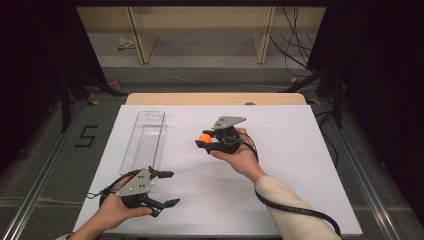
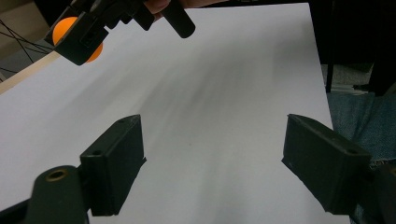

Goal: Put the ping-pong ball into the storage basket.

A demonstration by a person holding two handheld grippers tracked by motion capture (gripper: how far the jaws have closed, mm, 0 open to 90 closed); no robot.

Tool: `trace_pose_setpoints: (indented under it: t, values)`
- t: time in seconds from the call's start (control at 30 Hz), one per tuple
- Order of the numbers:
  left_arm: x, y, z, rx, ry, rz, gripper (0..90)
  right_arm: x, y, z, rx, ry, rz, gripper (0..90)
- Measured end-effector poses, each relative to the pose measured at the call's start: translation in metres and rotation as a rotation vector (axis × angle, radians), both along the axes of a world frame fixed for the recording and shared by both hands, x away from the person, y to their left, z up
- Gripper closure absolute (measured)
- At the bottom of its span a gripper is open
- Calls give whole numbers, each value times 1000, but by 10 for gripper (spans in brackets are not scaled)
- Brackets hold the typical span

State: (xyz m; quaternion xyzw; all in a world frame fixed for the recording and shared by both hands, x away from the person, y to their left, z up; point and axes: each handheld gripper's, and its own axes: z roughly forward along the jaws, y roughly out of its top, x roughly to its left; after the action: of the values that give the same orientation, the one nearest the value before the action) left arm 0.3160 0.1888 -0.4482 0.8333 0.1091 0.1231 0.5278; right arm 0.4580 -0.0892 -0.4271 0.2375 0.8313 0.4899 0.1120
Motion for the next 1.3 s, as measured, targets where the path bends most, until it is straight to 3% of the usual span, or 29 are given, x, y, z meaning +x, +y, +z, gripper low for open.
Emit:
trace_pose_setpoints:
  t: [1.3]
  values:
    - [-1, -1, 0, 3, 0, -4, 200, 6, 22, 2, 11, -2, 10, 513]
